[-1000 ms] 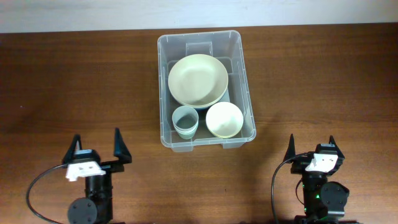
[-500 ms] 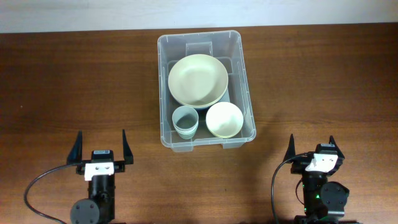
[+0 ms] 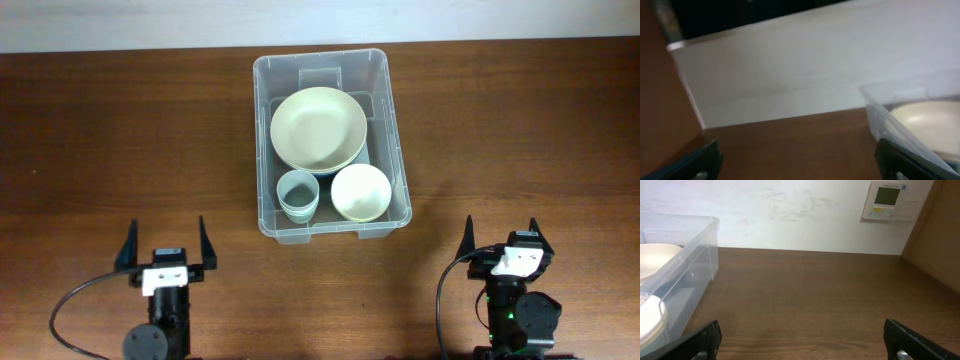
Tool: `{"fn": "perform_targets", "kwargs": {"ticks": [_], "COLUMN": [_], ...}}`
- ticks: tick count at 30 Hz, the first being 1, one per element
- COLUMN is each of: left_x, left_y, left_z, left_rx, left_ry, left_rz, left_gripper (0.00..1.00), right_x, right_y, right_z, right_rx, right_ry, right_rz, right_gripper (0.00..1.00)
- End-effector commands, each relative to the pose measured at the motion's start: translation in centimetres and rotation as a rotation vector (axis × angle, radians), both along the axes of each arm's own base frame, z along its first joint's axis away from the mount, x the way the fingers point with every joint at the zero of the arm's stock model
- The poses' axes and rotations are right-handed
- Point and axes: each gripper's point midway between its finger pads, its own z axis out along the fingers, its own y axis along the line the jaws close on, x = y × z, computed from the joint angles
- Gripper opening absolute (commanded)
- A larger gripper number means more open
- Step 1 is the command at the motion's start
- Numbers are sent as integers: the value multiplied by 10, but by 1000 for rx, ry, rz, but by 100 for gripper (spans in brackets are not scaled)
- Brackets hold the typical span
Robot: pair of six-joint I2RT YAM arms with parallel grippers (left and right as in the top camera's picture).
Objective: Pack container
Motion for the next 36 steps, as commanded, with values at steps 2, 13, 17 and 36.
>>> {"fn": "perform_targets", "kwargs": {"ticks": [2,13,17,36], "left_x": [-5,-6,-6,-3], "left_y": [24,31,30,29], "left_z": [-2,-8,-8,-55], "left_rx": [-160,-236,-235,-221], "left_ry": [-29,-23,-22,179], "left_rz": [122,154,147,166], "left_gripper": [99,99,100,100], "right_x": [0,0,0,0], "right_y": [2,2,2,2], "right_z": [-3,-3,-3,-3], "right_rx": [-9,-9,-9,-9], "right_ry": [3,3,3,3], "right_rz": [11,11,11,11], "right_gripper": [99,99,99,99]}}
